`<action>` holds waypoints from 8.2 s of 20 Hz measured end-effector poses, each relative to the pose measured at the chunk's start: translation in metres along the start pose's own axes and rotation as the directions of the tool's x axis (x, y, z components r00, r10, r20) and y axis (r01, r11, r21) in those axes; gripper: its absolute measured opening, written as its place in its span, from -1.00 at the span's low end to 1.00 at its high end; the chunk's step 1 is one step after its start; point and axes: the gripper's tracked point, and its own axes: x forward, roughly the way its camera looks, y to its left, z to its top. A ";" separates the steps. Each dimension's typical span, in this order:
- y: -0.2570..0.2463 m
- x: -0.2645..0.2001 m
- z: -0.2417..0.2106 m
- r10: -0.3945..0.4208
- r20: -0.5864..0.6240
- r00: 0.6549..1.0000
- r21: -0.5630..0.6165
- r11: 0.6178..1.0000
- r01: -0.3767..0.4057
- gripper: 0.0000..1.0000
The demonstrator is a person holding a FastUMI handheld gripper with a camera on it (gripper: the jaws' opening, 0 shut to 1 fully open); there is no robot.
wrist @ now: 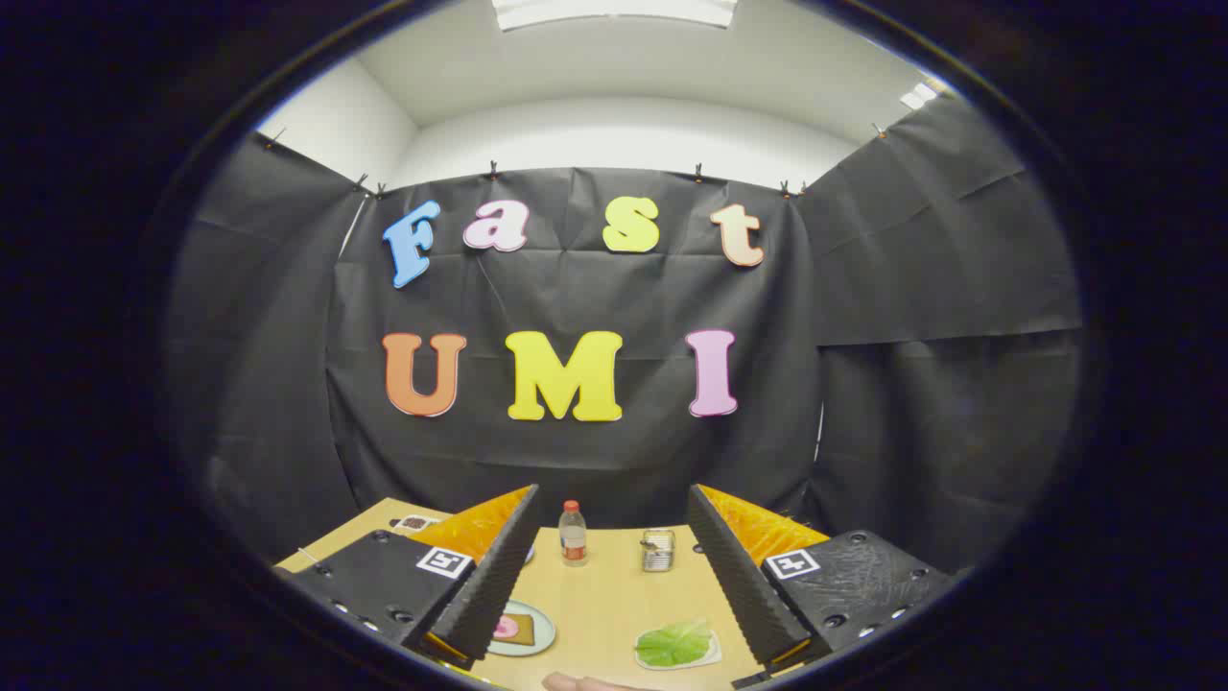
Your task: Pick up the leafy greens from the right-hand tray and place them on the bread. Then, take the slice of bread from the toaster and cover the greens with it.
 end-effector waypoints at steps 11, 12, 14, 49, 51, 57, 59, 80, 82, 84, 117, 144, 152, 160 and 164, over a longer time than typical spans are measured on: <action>-0.053 -0.004 -0.009 0.039 -0.025 0.999 -0.012 0.999 -0.039 0.90; -0.057 -0.003 -0.013 0.047 -0.029 0.998 -0.009 0.999 -0.047 0.90; -0.068 0.003 -0.028 0.054 -0.048 0.997 -0.016 0.998 -0.055 0.90; -0.136 0.189 -0.449 0.137 -0.815 0.563 0.066 0.987 -0.145 0.34; -0.134 0.188 -0.451 0.132 -0.820 0.557 0.053 0.986 -0.157 0.13; -0.125 0.185 -0.445 0.095 -0.798 0.596 -0.022 0.982 -0.186 -0.29; -0.129 0.187 -0.444 0.045 -0.784 0.619 -0.080 0.982 -0.174 -0.48; -0.043 0.121 -0.326 -0.053 -0.658 0.751 -0.224 0.966 -0.128 -0.99; -0.016 0.113 -0.320 -0.045 -0.655 0.755 -0.230 0.963 -0.141 -0.99; 0.016 0.104 -0.316 -0.023 -0.652 0.758 -0.224 0.961 -0.163 -0.99; 0.255 0.125 -0.361 0.222 -0.766 0.603 -0.064 0.907 -0.415 -0.99; 0.191 0.135 -0.331 0.143 -0.649 0.747 -0.144 0.941 -0.306 0.71; 0.205 0.079 -0.274 0.163 -0.595 0.787 -0.065 0.966 -0.249 0.93; 0.259 0.057 -0.244 0.138 -0.508 0.850 -0.029 0.984 -0.177 0.92; 0.309 0.057 -0.241 0.180 -0.489 0.854 -0.027 0.975 -0.221 0.92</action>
